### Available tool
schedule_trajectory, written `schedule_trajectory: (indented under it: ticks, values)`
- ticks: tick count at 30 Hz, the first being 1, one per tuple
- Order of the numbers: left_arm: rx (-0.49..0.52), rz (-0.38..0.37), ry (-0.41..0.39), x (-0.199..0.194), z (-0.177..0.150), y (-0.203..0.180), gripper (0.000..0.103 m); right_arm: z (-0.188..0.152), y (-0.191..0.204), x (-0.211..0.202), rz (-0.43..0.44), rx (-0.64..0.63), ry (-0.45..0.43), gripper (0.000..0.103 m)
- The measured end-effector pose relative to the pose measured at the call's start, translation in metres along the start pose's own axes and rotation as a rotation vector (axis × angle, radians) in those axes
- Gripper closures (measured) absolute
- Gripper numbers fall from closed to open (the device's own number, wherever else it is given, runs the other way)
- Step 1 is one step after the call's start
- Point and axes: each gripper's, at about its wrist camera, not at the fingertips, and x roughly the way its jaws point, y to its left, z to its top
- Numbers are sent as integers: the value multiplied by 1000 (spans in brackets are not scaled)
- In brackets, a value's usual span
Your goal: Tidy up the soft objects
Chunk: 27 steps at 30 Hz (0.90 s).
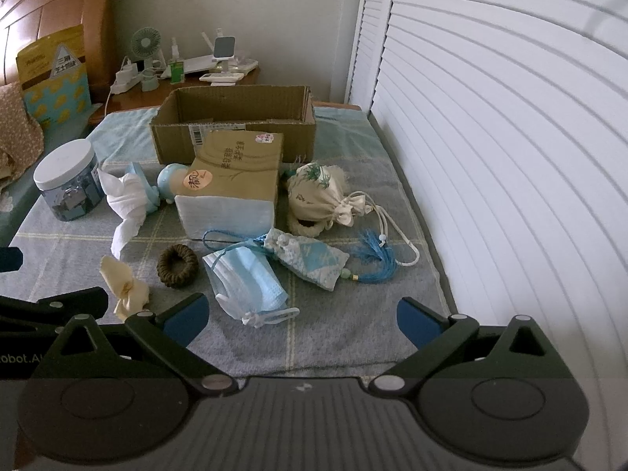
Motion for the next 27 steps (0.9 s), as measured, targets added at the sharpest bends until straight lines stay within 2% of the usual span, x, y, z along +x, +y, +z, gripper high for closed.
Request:
schedule_trajectory:
  ticks: [10,18,27]
  values:
    - [96,-74,-10,15,-2,1,1,-2,-4,6,39,-46,-37,0]
    - [126,-111,33,41,-9,6,1,-7,-10,21,102,-65,-51,0]
    - [134,-154,116,77,-21,12,1,-22,-14,59,142,-107,14,0]
